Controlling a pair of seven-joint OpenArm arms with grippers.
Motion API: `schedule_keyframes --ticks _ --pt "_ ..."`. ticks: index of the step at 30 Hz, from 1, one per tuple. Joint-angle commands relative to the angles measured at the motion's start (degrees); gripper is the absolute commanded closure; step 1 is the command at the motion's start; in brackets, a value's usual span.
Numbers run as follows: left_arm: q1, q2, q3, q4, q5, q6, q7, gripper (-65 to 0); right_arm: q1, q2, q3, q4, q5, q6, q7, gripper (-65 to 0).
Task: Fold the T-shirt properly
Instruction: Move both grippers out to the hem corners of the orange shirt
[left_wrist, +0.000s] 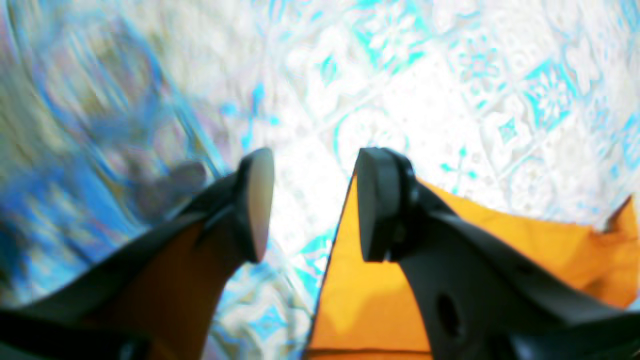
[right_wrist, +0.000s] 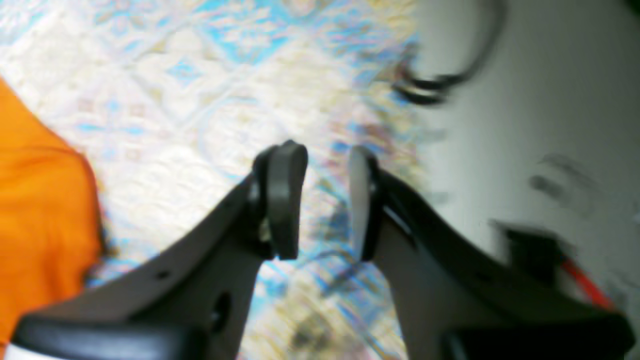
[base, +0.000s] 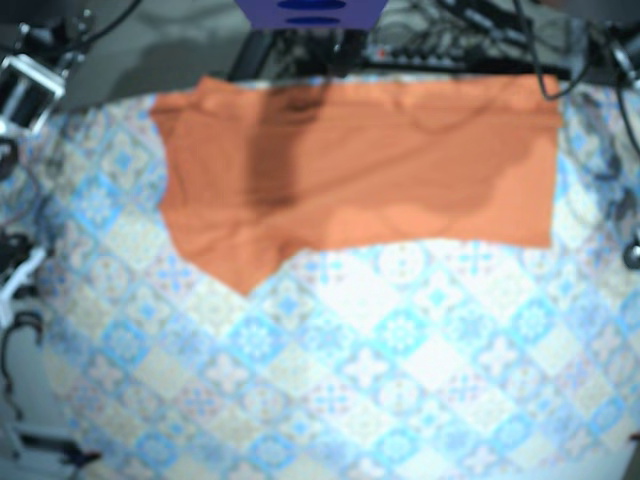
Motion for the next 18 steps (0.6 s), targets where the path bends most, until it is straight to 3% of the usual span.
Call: schedule_keyframes --ticks 1,7,13,18 --pt "-1.9 -1.3 -0.3 -1.7 -0.9 -0.2 -0.6 -26.9 3.4 1.1 -2.9 -2.2 1.1 0.1 1.0 -16.6" --pt "-3.2 1.4 -0.3 -6.8 -0.9 -0.1 -0.9 -26.6 16.1 1.5 -21.6 -21.3 1.6 0.1 3.8 -16.6" --pt "-2.8 2.3 -0.4 -6.9 -0.7 0.0 -0.9 -26.6 24.4 1.5 -43.3 -37.3 11.9 0.1 10.7 -16.6" --pt "-2.7 2.3 -0.3 -6.9 -0.7 0.0 -0.9 -26.6 26.4 1.4 -57.9 -40.8 18.3 0.1 14.4 -16.6"
